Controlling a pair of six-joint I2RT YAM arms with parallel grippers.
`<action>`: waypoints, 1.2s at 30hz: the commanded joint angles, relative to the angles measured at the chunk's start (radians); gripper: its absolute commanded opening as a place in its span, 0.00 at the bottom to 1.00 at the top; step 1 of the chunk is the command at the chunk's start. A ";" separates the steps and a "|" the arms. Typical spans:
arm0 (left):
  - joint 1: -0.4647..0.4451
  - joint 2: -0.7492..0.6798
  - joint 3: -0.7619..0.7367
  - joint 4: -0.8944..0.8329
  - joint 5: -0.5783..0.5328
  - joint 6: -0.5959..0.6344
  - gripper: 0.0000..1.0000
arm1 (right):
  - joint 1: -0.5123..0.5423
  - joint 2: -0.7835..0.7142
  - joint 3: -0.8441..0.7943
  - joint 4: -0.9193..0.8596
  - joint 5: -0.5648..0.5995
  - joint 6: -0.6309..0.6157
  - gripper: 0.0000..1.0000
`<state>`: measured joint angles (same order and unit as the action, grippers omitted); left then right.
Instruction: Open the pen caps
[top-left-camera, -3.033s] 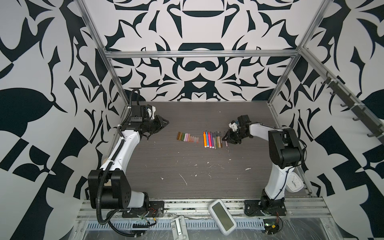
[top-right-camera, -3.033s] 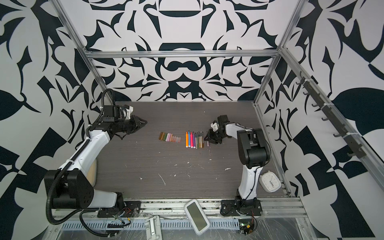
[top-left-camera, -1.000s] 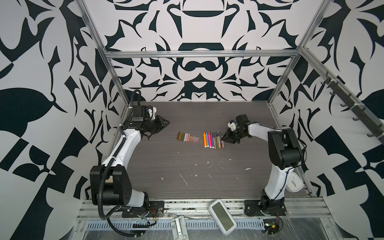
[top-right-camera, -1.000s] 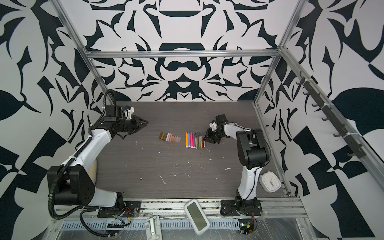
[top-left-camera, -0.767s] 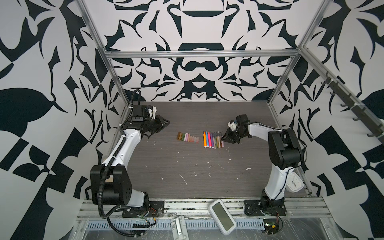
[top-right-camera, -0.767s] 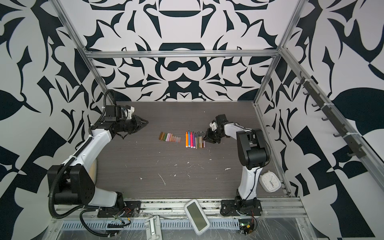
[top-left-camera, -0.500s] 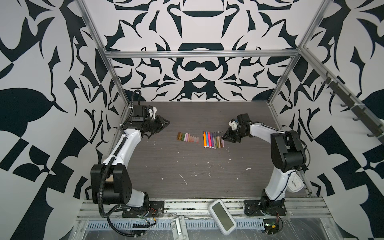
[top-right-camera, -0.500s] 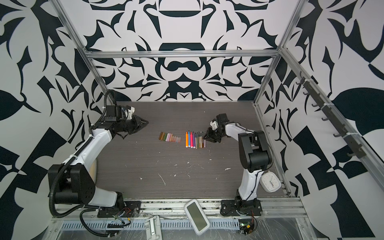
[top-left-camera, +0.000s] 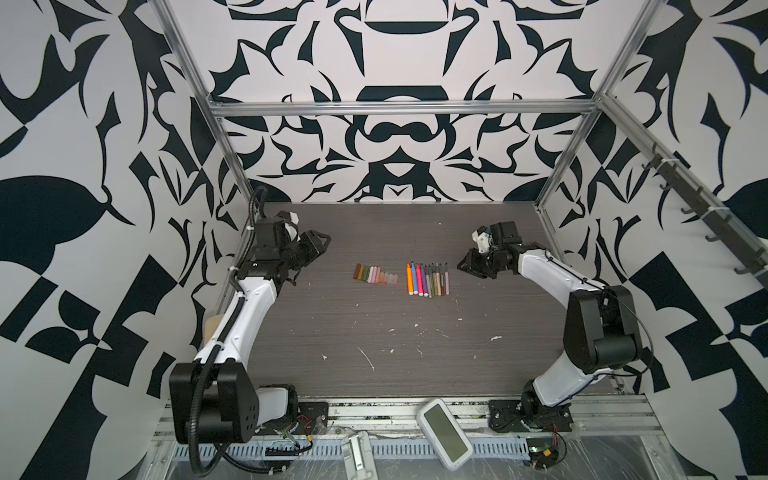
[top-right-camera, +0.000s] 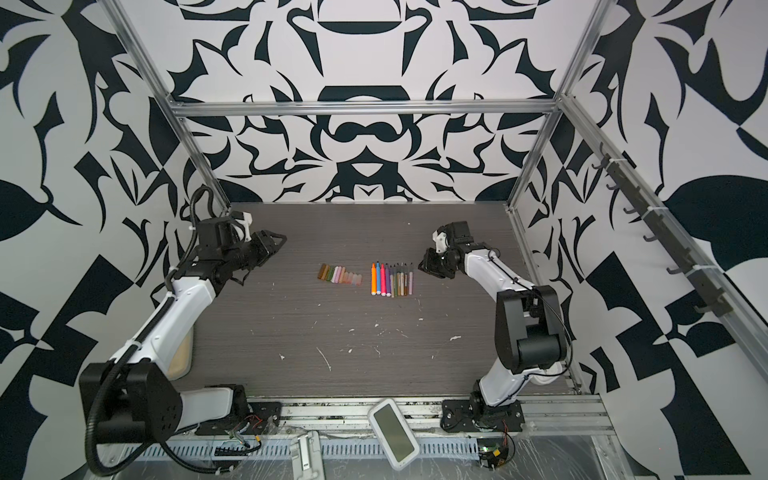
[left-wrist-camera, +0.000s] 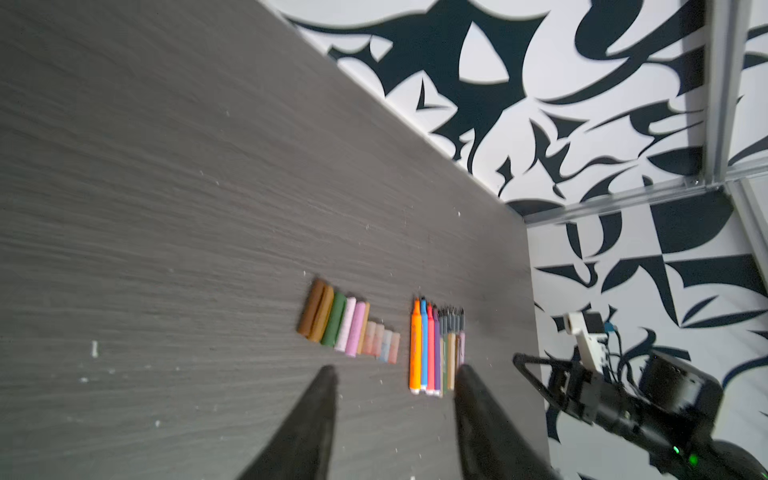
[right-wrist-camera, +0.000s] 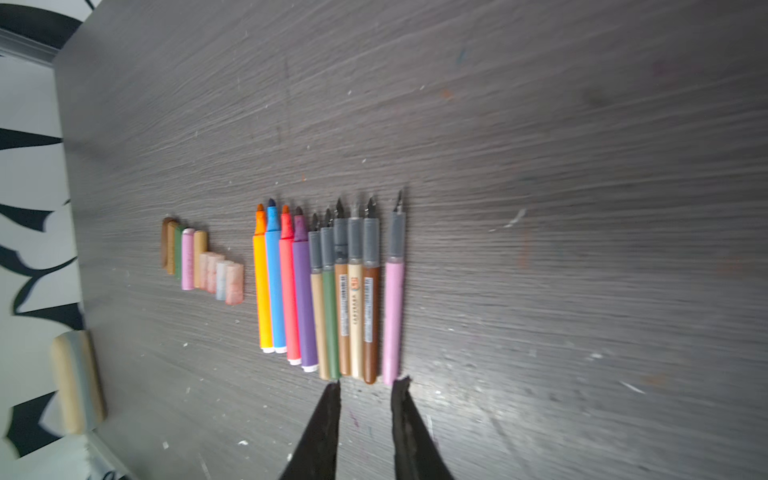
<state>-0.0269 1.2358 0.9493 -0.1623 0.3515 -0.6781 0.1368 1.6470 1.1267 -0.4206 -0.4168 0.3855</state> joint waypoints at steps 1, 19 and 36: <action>0.006 -0.090 -0.132 0.284 -0.112 -0.045 0.99 | -0.002 0.034 0.023 -0.079 0.054 -0.042 0.19; 0.008 -0.384 -0.380 0.407 -0.330 0.055 0.99 | 0.044 0.358 0.244 -0.129 -0.028 -0.019 0.16; 0.008 -0.393 -0.379 0.390 -0.333 0.064 0.99 | 0.069 0.343 0.221 -0.123 0.012 -0.008 0.21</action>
<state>-0.0216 0.8593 0.5659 0.2401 0.0311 -0.6273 0.1993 2.0232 1.3563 -0.5266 -0.4244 0.3698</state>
